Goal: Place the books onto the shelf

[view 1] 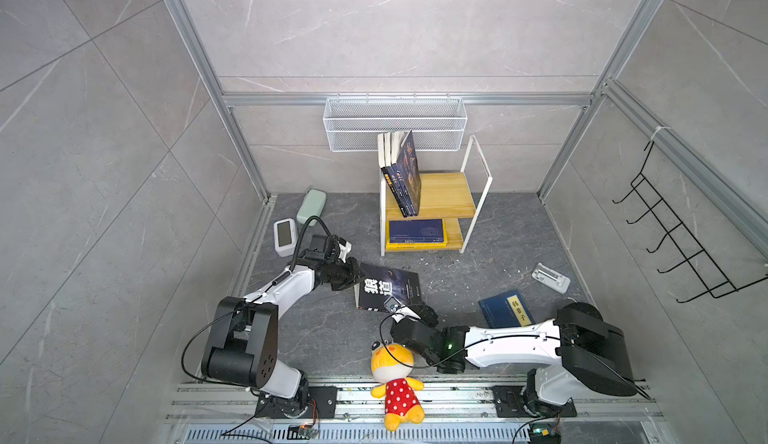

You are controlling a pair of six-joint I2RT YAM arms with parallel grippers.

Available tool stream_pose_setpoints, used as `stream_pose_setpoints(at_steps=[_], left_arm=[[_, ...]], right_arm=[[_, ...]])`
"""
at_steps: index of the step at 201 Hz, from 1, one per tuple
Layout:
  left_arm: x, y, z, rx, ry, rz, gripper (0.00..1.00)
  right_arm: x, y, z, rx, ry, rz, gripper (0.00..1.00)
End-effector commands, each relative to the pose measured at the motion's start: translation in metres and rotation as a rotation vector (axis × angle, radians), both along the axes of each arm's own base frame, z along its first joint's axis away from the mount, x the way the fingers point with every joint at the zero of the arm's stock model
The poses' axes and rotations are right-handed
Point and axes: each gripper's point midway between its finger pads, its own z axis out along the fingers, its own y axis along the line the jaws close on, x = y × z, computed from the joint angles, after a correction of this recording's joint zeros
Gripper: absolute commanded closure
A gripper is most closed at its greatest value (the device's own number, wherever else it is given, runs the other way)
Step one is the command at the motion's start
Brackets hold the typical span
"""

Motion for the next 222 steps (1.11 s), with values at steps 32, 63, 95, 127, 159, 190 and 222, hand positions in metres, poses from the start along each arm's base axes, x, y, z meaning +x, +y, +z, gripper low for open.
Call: stream_pose_setpoints(at_steps=[32,63,95,127,159,190,222], left_arm=[[0.004,-0.011,0.023,-0.07,-0.027,-0.034,1.0],[0.0,-0.012,0.026,-0.084,-0.03,-0.042,1.0],[-0.001,-0.014,0.027,-0.102,-0.019,-0.044,1.0],[-0.003,-0.015,0.027,-0.103,-0.019,-0.052,1.0],[-0.006,-0.014,0.029,-0.103,-0.021,-0.053,1.0],[-0.005,-0.011,0.029,-0.089,-0.033,-0.04,0.97],[-0.003,0.002,0.04,-0.027,-0.148,-0.041,0.52]], right_arm=[[0.015,0.014,-0.012,-0.054,-0.022,0.068,0.24],[0.023,0.016,-0.018,-0.072,-0.009,0.069,0.25],[0.034,0.023,-0.029,-0.118,-0.014,0.075,0.26],[0.044,0.029,-0.031,-0.132,-0.033,0.068,0.28],[0.055,0.027,-0.027,-0.164,-0.073,0.026,0.39],[0.059,0.021,-0.026,-0.206,-0.105,0.007,0.88],[0.061,0.005,-0.014,-0.204,-0.139,-0.051,1.0]])
